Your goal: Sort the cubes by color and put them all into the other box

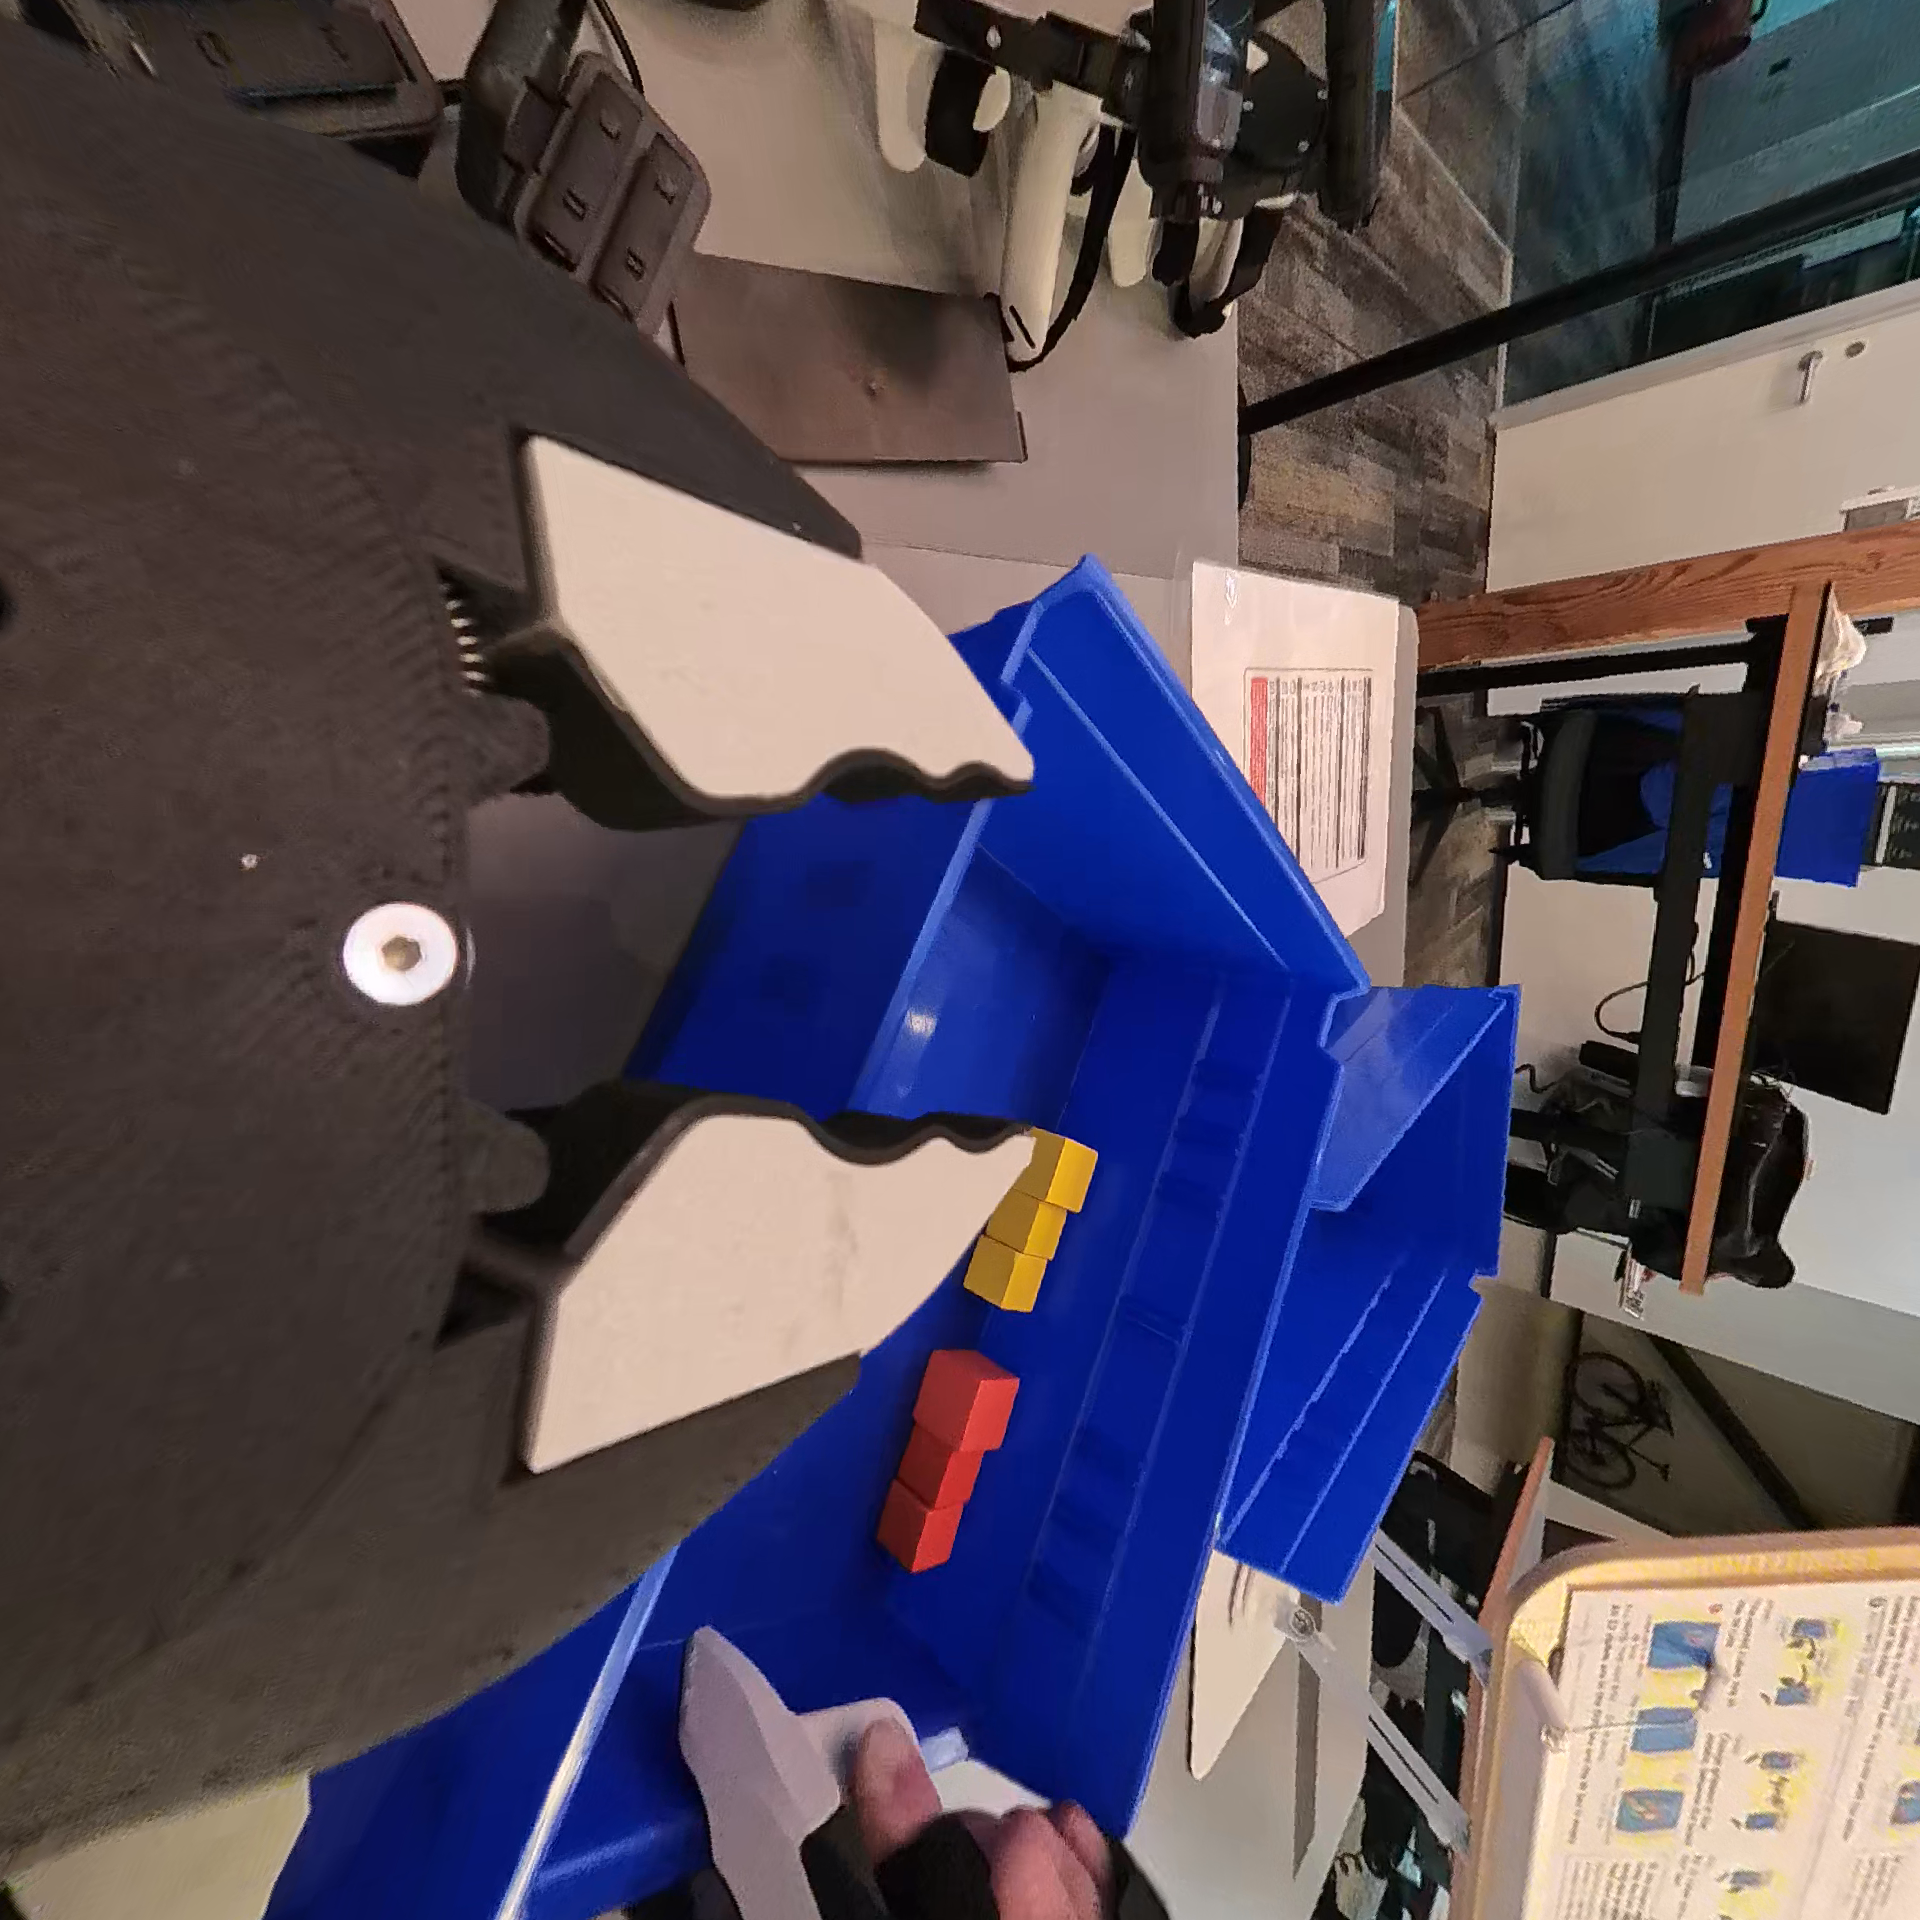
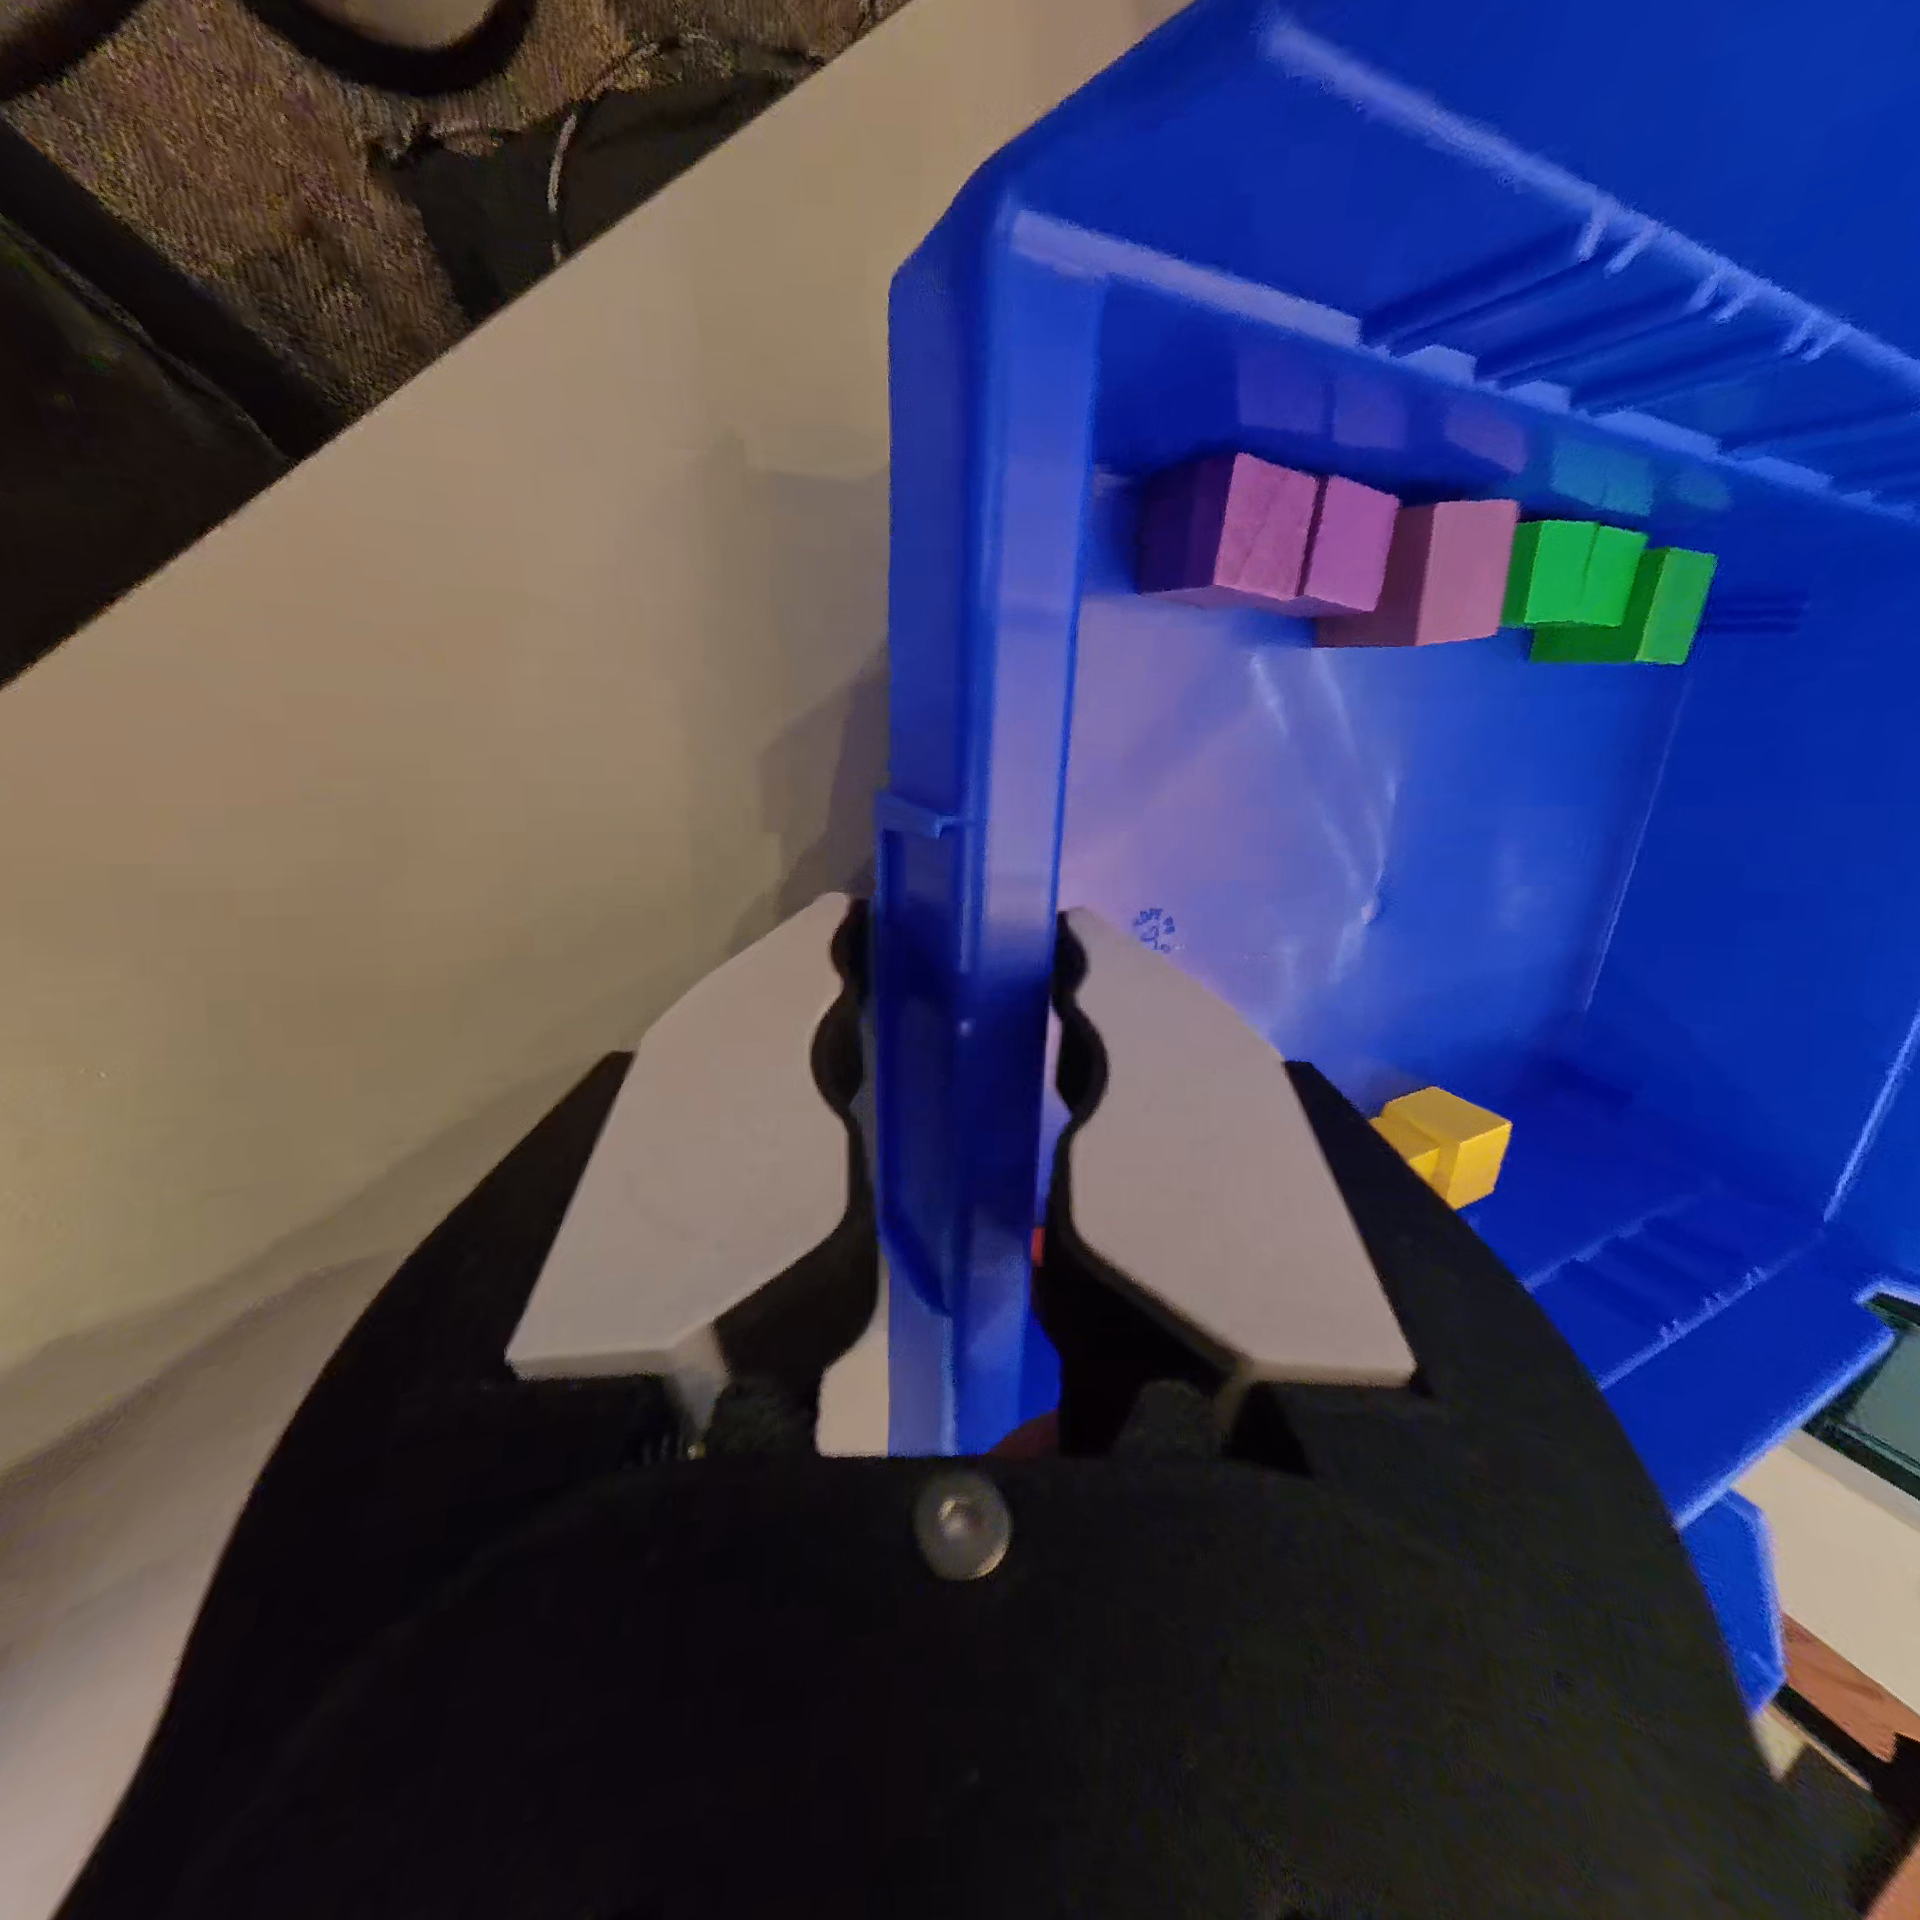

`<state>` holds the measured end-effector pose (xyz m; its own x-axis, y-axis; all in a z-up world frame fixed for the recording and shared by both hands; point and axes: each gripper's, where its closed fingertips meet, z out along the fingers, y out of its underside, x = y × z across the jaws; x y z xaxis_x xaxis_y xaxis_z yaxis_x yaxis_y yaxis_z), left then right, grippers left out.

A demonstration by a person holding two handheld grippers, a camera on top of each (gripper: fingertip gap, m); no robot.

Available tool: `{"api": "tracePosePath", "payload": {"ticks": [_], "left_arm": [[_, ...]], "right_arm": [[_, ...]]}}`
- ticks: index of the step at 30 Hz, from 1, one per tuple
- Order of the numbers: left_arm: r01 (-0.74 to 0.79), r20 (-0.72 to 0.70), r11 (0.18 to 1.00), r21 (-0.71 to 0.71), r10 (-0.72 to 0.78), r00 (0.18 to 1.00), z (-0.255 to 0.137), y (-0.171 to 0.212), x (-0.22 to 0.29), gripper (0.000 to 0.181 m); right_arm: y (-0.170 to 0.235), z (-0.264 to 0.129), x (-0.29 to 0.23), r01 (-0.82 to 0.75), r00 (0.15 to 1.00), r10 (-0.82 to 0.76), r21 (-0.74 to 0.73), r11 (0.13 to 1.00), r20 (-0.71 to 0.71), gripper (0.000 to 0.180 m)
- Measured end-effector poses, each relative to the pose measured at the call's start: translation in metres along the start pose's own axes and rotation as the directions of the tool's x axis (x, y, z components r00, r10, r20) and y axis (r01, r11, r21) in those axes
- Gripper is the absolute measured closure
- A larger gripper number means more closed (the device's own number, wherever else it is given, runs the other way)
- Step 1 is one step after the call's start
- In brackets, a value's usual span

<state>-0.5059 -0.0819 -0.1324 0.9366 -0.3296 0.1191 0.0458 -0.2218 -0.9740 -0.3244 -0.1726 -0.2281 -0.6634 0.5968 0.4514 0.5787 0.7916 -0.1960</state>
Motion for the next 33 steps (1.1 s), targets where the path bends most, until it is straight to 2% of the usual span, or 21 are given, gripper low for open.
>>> {"api": "tracePosePath", "payload": {"ticks": [4, 7, 10, 12, 17, 21, 25, 29, 33], "left_arm": [[-0.028, 0.030, 0.999, 0.031, 0.027, 0.999, -0.009, -0.005, 0.002, 0.118], [-0.004, 0.030, 1.000, 0.026, 0.004, 1.000, -0.016, -0.002, 0.009, 0.112], [0.000, 0.046, 0.998, 0.063, -0.003, 0.999, -0.027, -0.003, 0.019, 0.112], [0.006, 0.039, 0.998, 0.068, -0.009, 0.999, -0.030, 0.001, 0.028, 0.112], [0.001, 0.065, 0.998, 0.065, -0.006, 0.998, -0.028, 0.011, 0.035, 0.108], [0.032, 0.054, 0.997, 0.068, -0.036, 0.998, -0.028, 0.013, 0.036, 0.107], [0.036, 0.046, 0.997, 0.069, -0.039, 0.998, -0.028, 0.014, 0.037, 0.107], [0.045, 0.032, 0.997, 0.065, -0.047, 0.998, -0.026, 0.017, 0.038, 0.107], [0.051, 0.020, 0.997, 0.063, -0.052, 0.998, -0.023, 0.020, 0.039, 0.107]], "right_arm": [[-0.005, -0.027, 0.010, -0.038, 0.996, 0.045, 0.085, 0.996, -0.082, 0.127], [0.009, -0.068, 0.027, -0.085, 0.979, 0.111, 0.152, 0.985, -0.171, 0.130], [0.055, -0.103, 0.060, -0.219, 0.930, 0.261, 0.181, 0.959, -0.258, 0.131], [0.096, -0.111, 0.082, -0.329, 0.886, 0.359, 0.148, 0.933, -0.293, 0.130], [0.173, -0.086, 0.111, -0.494, 0.828, 0.465, -0.017, 0.869, -0.314, 0.129], [0.200, -0.054, 0.118, -0.558, 0.815, 0.515, -0.121, 0.821, -0.265, 0.128], [0.222, -0.020, 0.110, -0.609, 0.792, 0.590, -0.252, 0.752, -0.156, 0.127], [0.235, -0.004, 0.103, -0.589, 0.799, 0.590, -0.355, 0.726, -0.118, 0.149], [0.242, 0.002, 0.099, -0.554, 0.816, 0.570, -0.405, 0.727, -0.094, 0.150]]}}
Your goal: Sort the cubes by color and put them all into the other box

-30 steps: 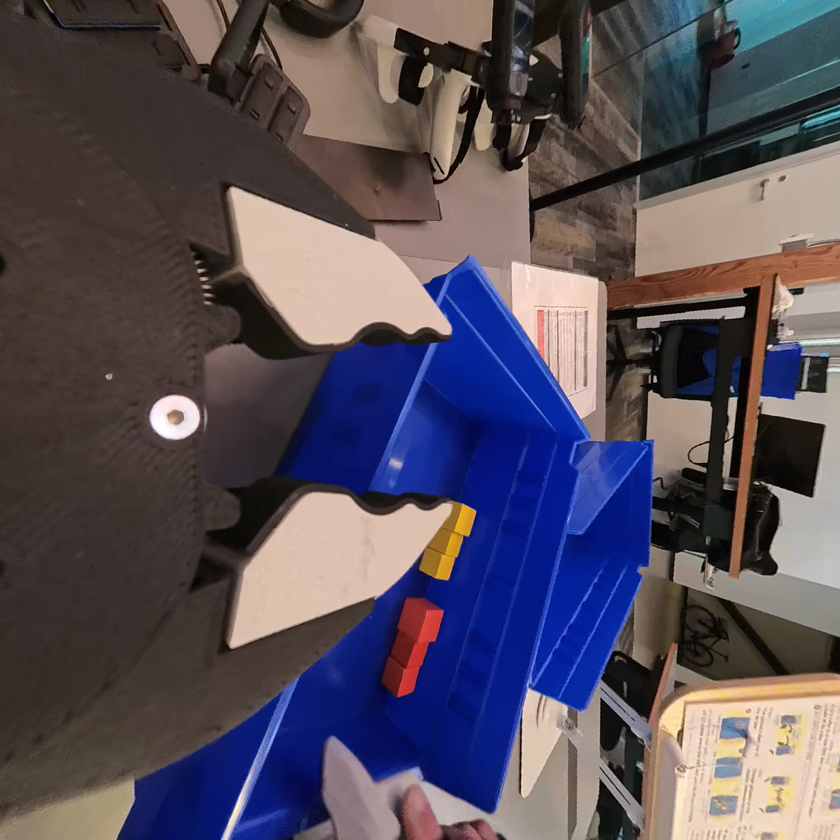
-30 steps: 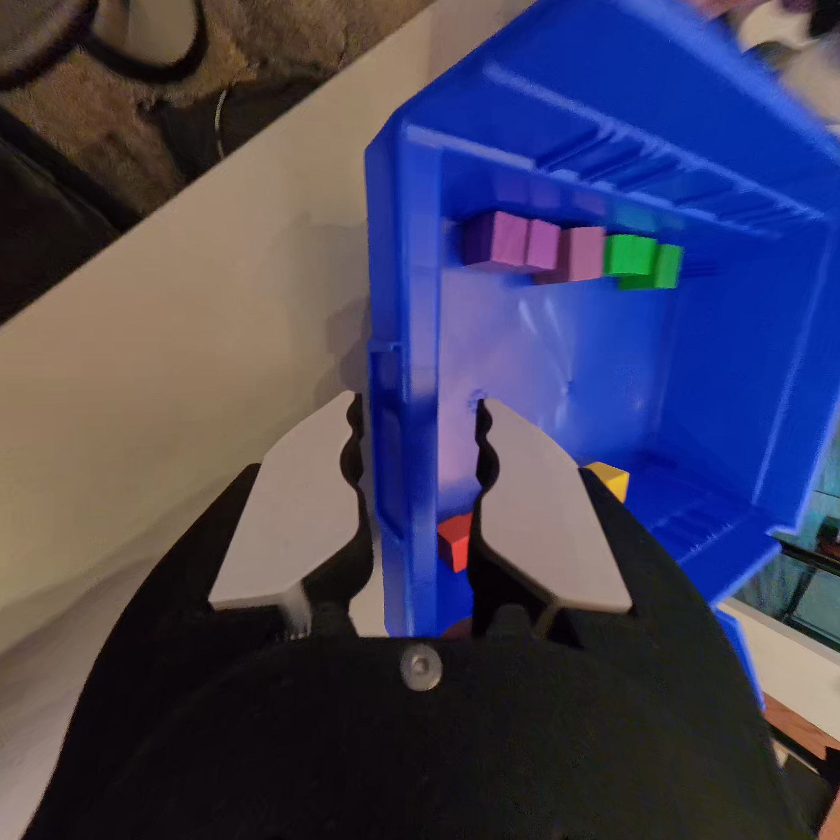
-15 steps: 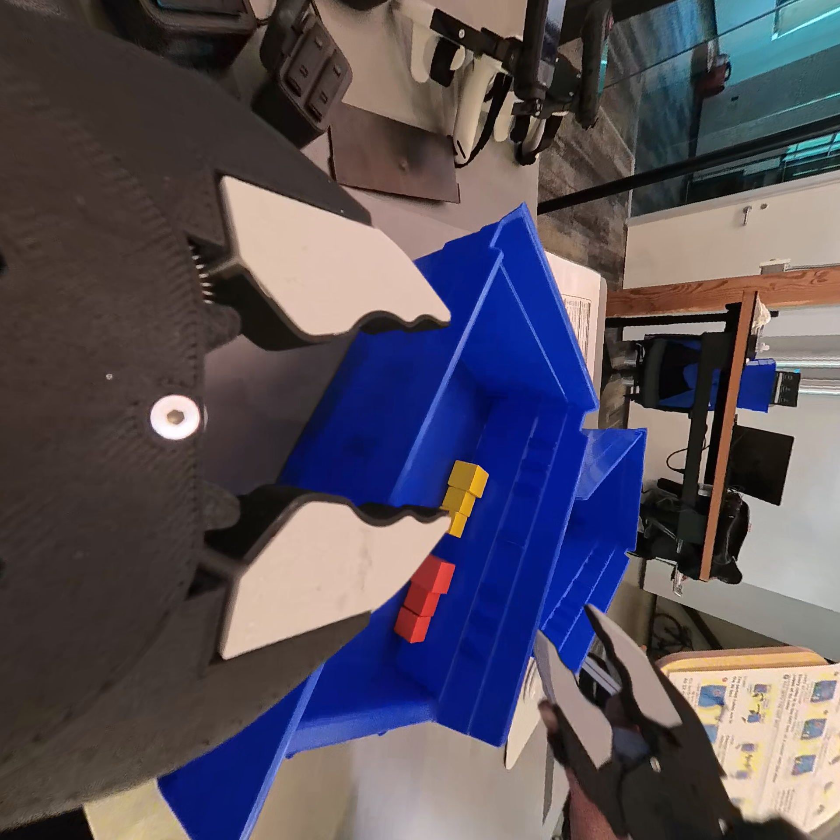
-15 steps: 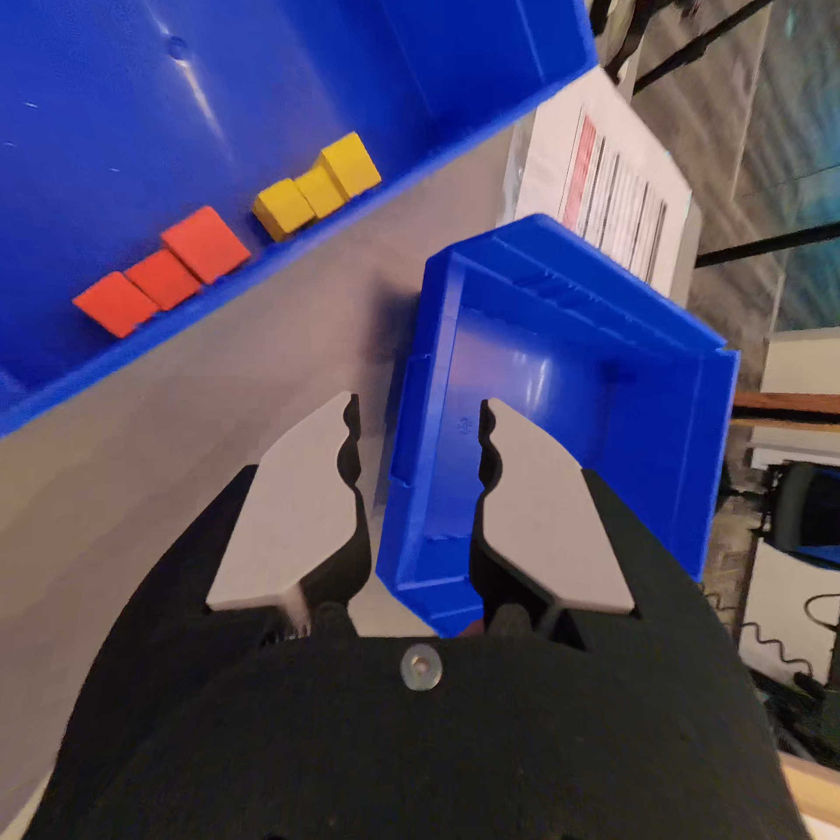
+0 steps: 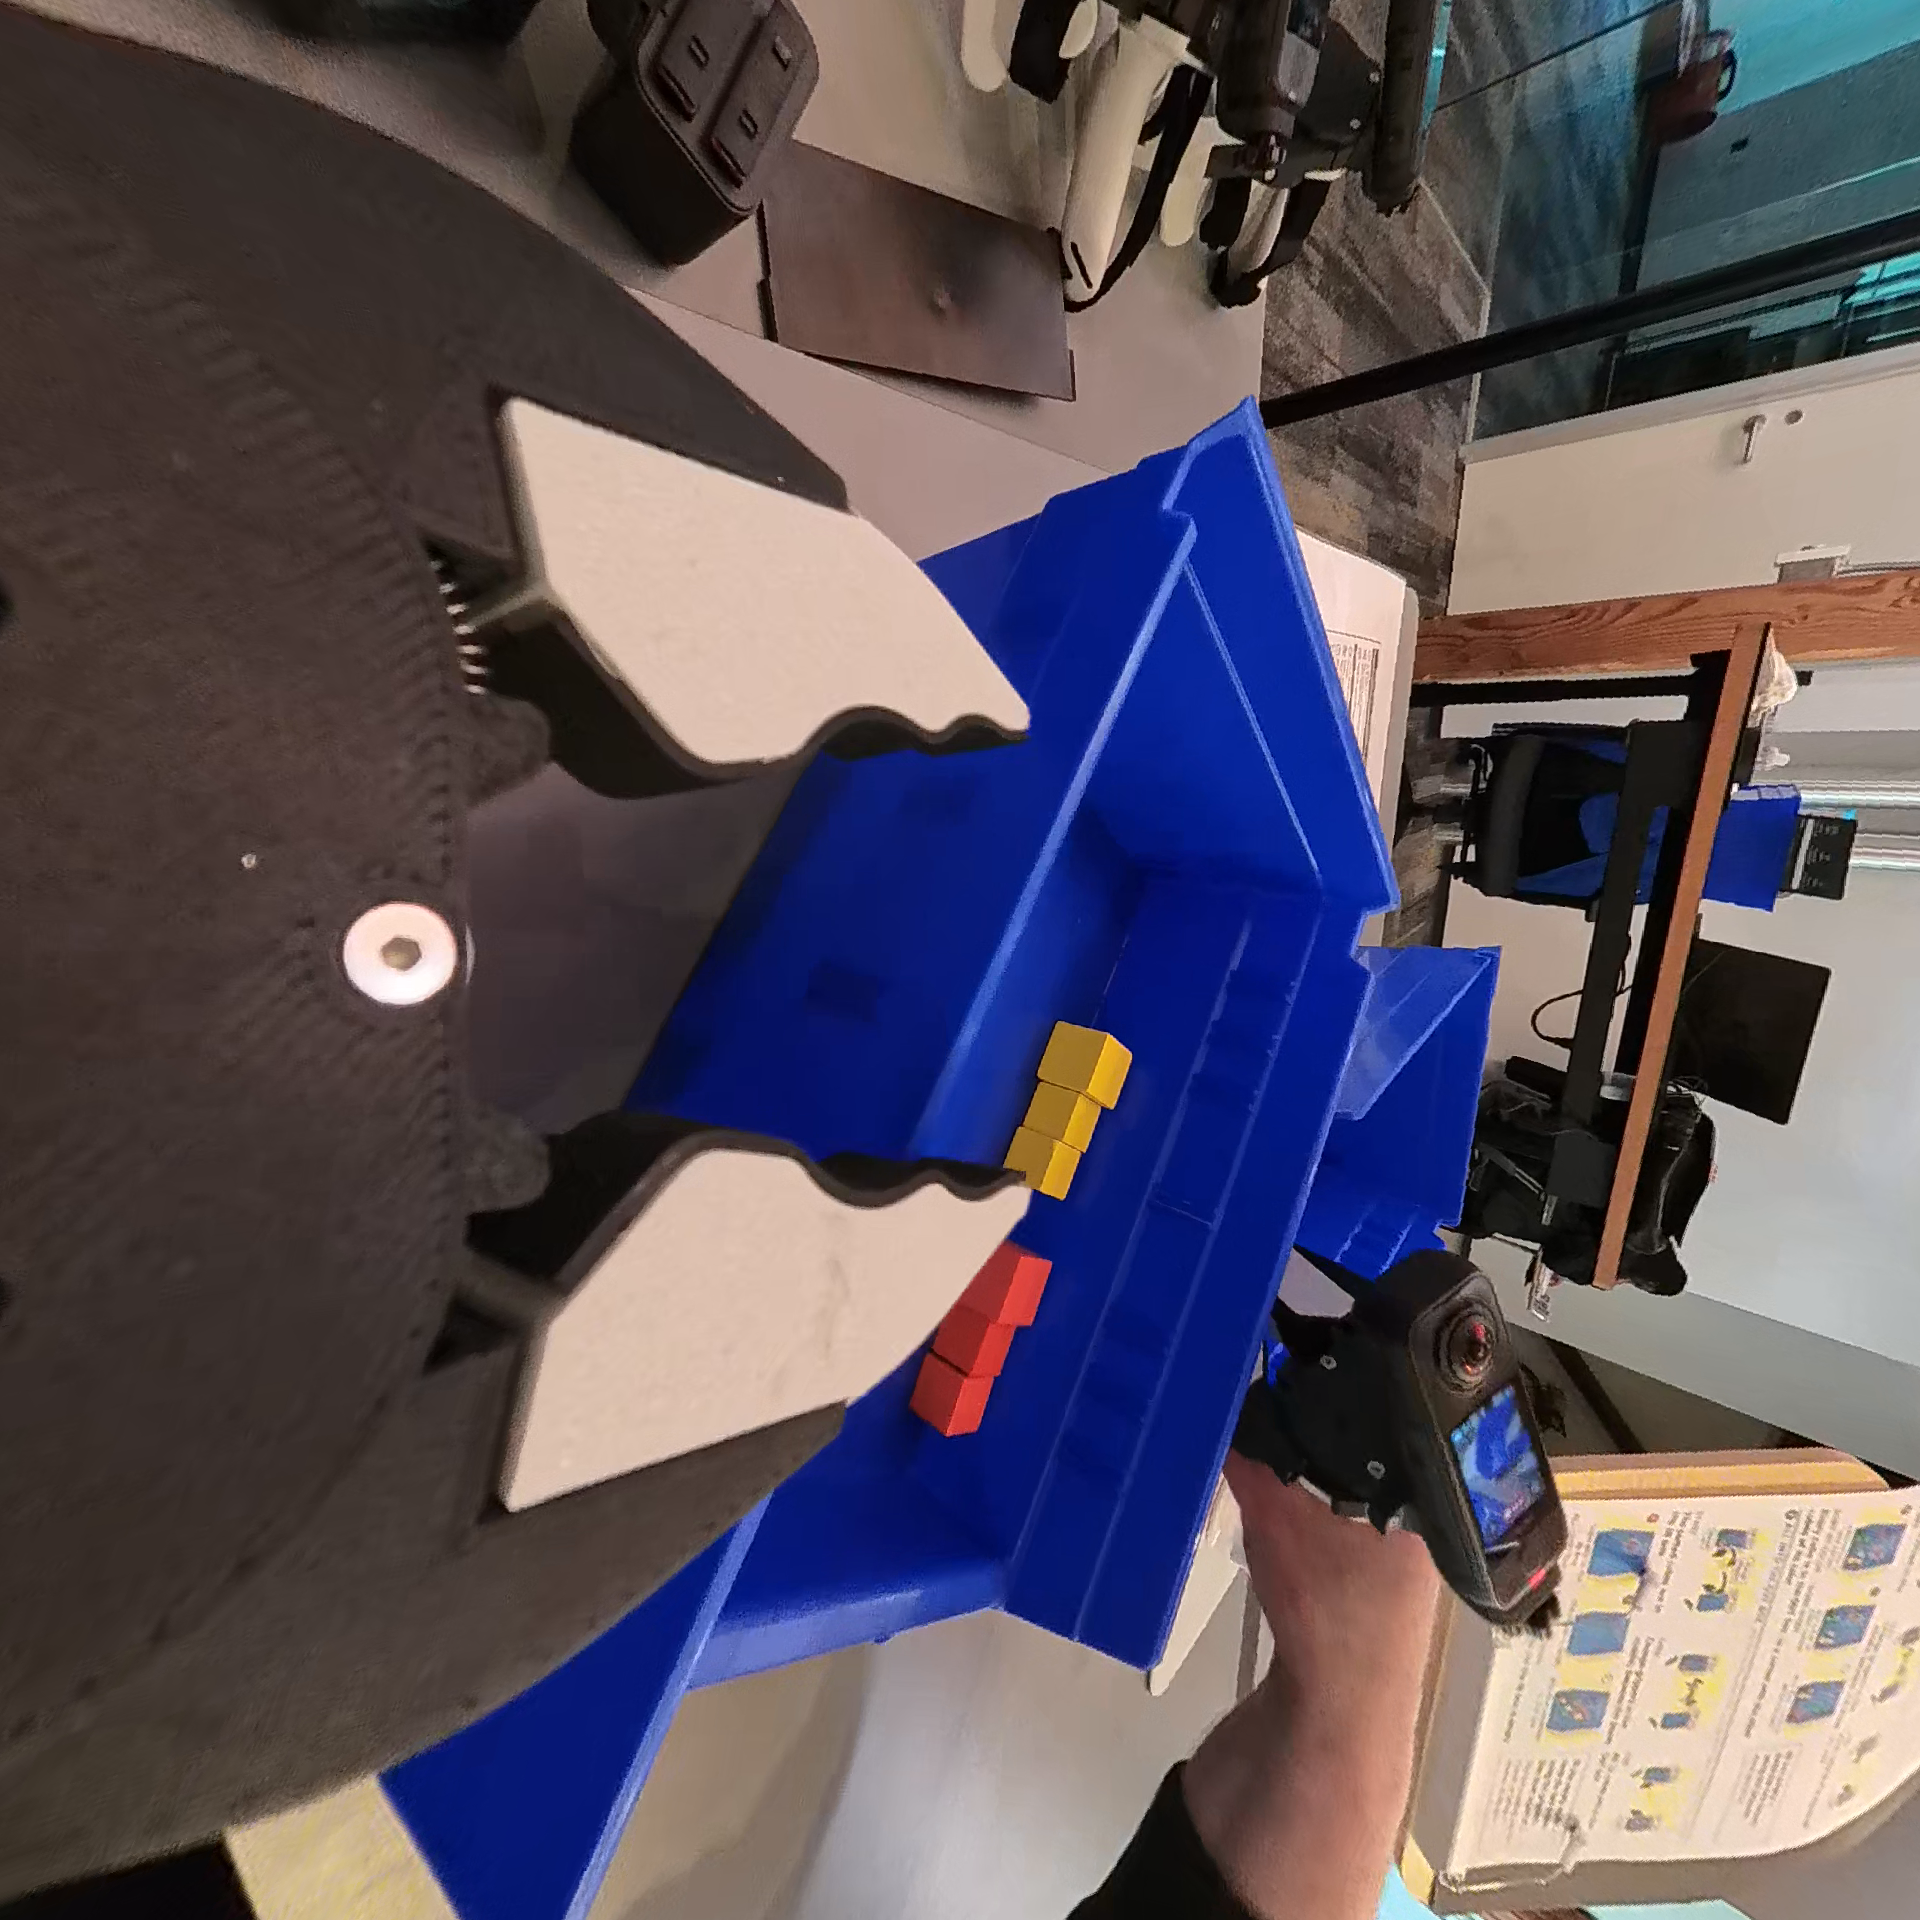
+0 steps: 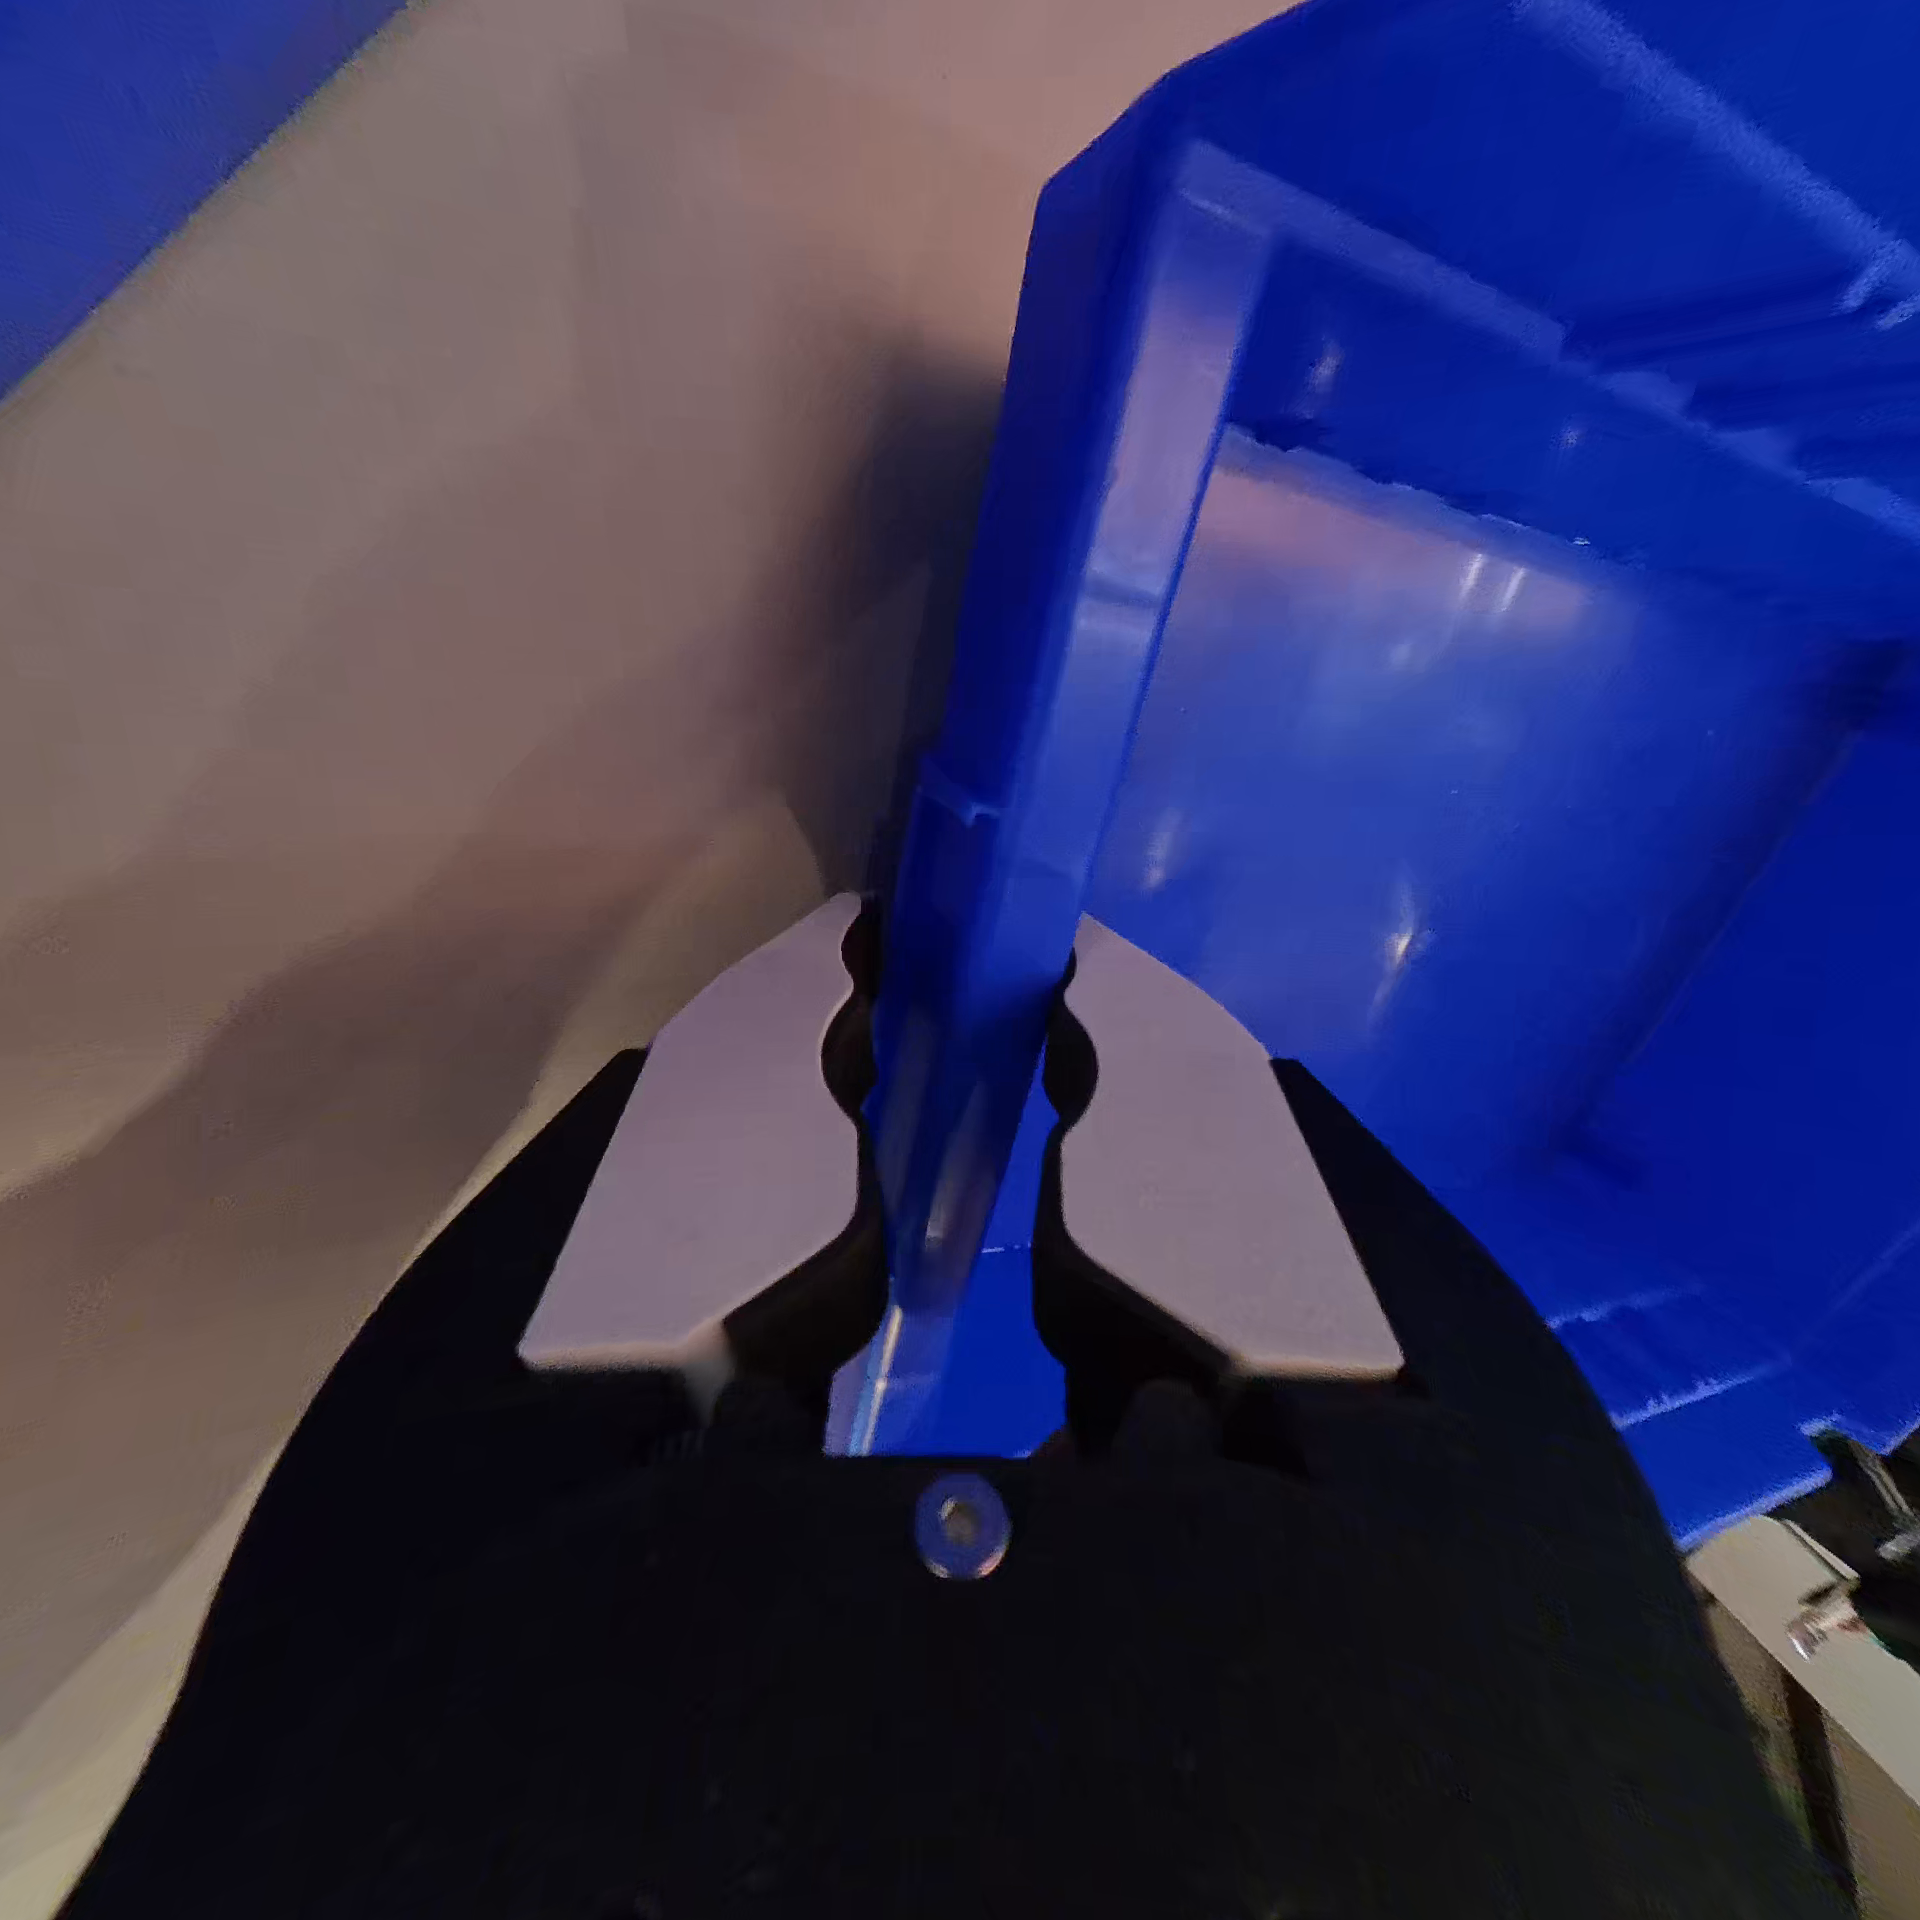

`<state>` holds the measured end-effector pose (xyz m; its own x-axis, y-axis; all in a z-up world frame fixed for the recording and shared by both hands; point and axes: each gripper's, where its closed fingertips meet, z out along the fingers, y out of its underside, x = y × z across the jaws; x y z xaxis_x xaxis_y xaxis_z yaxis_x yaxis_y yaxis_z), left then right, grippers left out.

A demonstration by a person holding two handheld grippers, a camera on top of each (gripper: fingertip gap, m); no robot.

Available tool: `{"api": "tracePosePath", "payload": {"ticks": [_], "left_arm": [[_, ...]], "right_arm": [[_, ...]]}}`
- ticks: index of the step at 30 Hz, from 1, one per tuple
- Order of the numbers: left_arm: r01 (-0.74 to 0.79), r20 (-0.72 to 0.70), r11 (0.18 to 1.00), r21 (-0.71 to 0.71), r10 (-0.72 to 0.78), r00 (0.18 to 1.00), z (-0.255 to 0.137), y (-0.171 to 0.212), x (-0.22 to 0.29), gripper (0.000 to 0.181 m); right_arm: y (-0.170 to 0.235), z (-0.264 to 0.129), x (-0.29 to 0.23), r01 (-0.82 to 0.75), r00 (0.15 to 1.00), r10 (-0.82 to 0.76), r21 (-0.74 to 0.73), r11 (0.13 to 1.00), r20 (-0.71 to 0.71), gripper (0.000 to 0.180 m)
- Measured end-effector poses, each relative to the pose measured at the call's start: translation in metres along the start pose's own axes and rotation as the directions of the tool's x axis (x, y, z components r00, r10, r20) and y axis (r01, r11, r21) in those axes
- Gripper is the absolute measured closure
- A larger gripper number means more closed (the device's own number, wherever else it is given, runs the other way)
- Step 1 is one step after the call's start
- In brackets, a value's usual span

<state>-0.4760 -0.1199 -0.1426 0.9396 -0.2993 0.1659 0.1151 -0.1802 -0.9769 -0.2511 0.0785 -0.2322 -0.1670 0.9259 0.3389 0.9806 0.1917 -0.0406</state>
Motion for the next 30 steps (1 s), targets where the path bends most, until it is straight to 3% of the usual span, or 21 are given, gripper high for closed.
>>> {"api": "tracePosePath", "payload": {"ticks": [16, 30], "left_arm": [[-0.010, -0.013, 1.000, 0.010, 0.010, 1.000, -0.002, -0.007, 0.012, 0.107], [0.077, -0.025, 0.995, 0.068, -0.076, 0.997, -0.002, -0.015, 0.014, 0.104]], "right_arm": [[0.049, -0.024, -0.062, 0.219, 0.972, -0.226, 0.103, 0.970, 0.067, 0.154], [0.143, -0.067, -0.169, 0.418, 0.900, -0.429, 0.126, 0.899, 0.075, 0.154]]}}
